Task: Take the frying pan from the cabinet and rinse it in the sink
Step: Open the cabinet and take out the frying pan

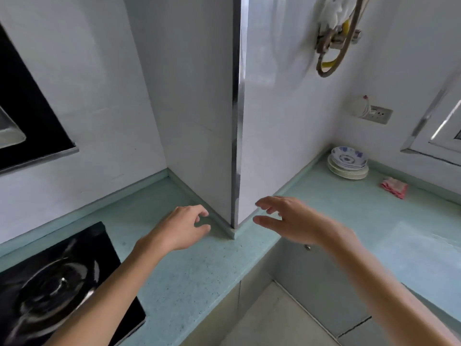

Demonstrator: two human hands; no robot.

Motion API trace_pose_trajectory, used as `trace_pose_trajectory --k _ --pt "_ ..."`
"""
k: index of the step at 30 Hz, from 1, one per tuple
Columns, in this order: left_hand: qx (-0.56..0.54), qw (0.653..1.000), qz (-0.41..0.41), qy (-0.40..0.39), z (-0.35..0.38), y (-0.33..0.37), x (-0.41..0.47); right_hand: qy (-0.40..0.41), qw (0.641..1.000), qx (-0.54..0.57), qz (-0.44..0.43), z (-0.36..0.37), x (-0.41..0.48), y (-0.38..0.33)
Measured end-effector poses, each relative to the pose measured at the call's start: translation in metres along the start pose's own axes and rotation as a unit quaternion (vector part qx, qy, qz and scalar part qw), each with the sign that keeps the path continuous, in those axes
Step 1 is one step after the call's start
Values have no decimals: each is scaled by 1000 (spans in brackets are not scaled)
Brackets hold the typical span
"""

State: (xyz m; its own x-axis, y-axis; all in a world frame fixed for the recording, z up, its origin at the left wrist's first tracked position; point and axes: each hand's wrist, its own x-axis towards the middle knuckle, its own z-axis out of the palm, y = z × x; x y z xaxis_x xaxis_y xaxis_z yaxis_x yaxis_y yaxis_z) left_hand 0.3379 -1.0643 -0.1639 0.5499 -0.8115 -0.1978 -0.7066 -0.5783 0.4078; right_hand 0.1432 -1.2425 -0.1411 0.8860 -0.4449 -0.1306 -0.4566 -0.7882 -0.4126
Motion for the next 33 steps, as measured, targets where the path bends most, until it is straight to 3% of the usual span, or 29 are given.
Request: trace_pose_trajectory --k 7,15,24,33 --pt "-8 997 -81 1 27 26 44 -76 994 -10 -83 2 77 46" --pt "-42 982 -185 -5 42 -8 31 -157 975 5 -157 45 137 33" --pt "-119 962 -240 -56 99 -63 22 -238 961 -7 -139 108 155 25" --pt "-219 922 -295 -124 200 -41 21 -333 940 16 -76 156 144 79"
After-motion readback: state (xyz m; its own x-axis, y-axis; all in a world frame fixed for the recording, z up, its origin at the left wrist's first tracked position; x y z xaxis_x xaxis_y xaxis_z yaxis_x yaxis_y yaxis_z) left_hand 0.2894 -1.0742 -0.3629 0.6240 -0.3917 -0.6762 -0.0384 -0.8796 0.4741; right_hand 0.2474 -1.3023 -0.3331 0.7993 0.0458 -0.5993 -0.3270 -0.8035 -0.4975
